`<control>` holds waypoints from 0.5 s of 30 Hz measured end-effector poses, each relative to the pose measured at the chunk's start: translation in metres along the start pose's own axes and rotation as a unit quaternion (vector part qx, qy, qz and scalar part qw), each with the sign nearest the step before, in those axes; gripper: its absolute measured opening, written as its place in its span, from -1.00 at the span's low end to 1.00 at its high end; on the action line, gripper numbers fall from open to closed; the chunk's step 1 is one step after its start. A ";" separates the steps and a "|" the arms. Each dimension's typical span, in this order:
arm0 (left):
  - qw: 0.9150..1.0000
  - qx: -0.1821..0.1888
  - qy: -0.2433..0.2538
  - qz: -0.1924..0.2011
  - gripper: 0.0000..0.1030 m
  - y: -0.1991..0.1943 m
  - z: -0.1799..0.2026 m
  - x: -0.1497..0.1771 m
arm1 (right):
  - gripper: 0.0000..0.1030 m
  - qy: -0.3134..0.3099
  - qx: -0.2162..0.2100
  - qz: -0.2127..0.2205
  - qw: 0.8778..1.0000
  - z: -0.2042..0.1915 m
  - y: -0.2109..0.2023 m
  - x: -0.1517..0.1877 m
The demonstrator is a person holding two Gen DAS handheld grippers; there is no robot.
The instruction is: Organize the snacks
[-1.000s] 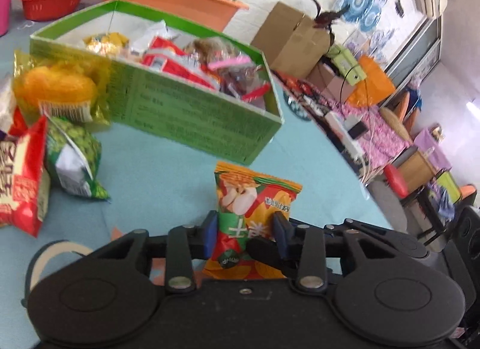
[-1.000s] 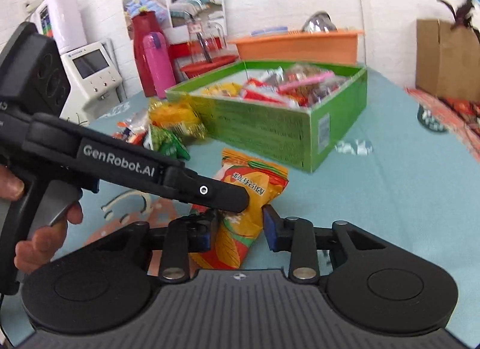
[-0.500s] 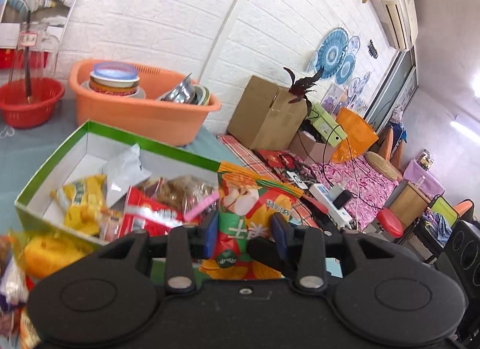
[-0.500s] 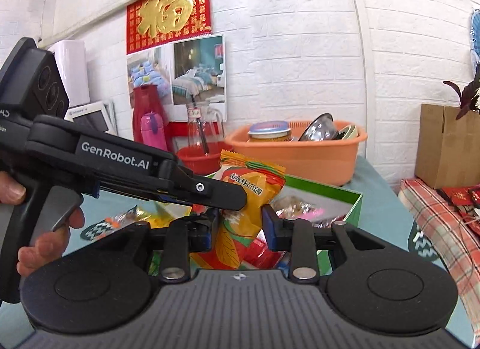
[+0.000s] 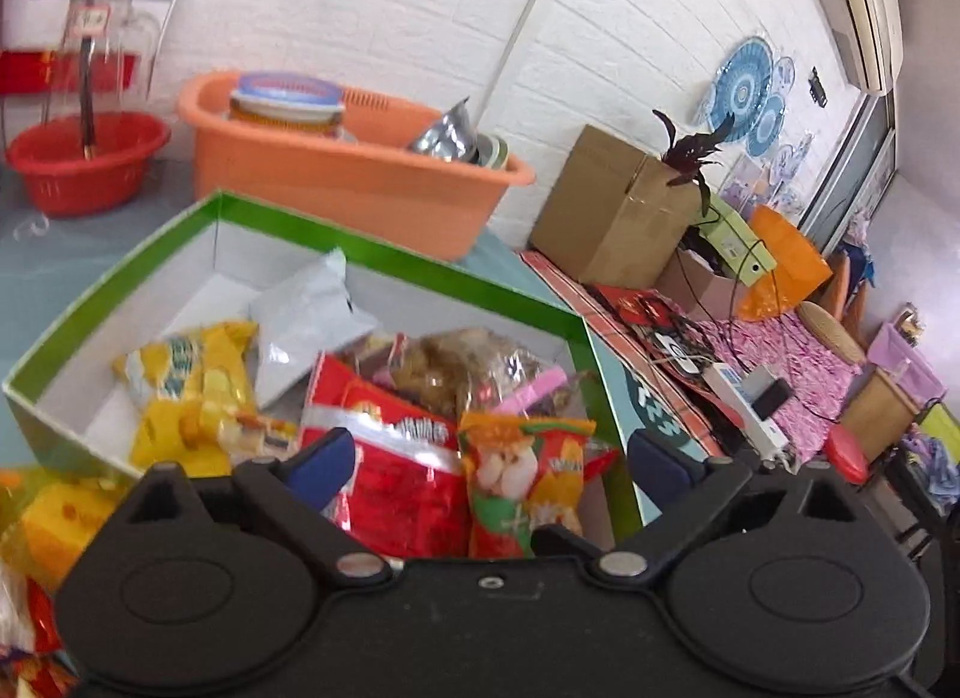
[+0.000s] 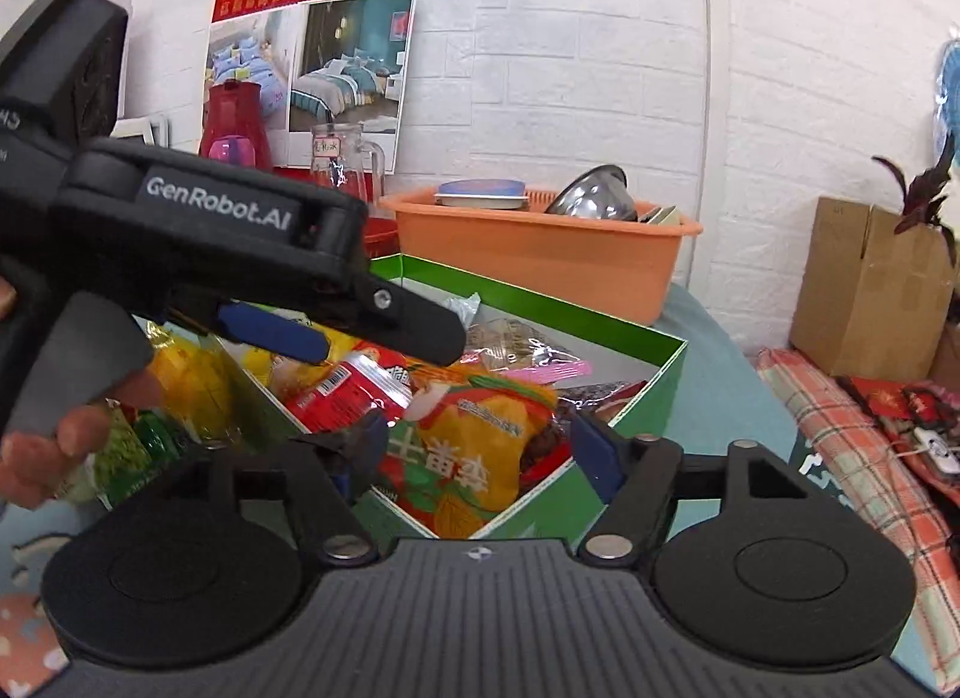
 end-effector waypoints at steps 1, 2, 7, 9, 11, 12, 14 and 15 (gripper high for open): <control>1.000 -0.001 -0.003 0.001 1.00 -0.004 -0.001 0.001 | 1.00 0.004 0.002 0.000 1.000 0.000 -0.002 0.000; 1.000 -0.004 -0.001 0.002 1.00 -0.009 -0.002 0.001 | 1.00 0.010 -0.001 0.000 1.000 0.000 -0.004 -0.003; 1.000 -0.017 0.006 0.014 1.00 -0.050 0.001 -0.001 | 1.00 0.019 -0.023 0.021 0.999 -0.012 -0.032 -0.015; 1.000 -0.024 -0.003 0.015 1.00 -0.072 -0.001 0.001 | 1.00 0.026 -0.039 0.024 0.999 -0.020 -0.044 -0.019; 0.999 -0.034 -0.018 0.014 1.00 -0.094 -0.005 0.005 | 1.00 0.036 -0.056 0.019 0.998 -0.028 -0.055 -0.019; 0.999 -0.036 -0.024 0.018 1.00 -0.106 -0.008 0.009 | 1.00 0.039 -0.061 0.017 0.997 -0.032 -0.060 -0.018; 0.998 -0.051 -0.029 0.020 1.00 -0.128 -0.013 0.018 | 1.00 0.041 -0.078 0.010 0.996 -0.042 -0.068 -0.014; 0.997 -0.062 -0.030 0.019 1.00 -0.138 -0.017 0.025 | 1.00 0.042 -0.085 0.005 0.995 -0.047 -0.071 -0.012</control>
Point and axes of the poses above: each gripper's, at about its wrist camera, not at the fingertips, and y roughly the way its jaws point, z to its right, x to its underside, the point moved 1 cm from there along y, roughly the way its jaws point, and after that the axes turned 9 degrees about y, right-handed, at the moved point
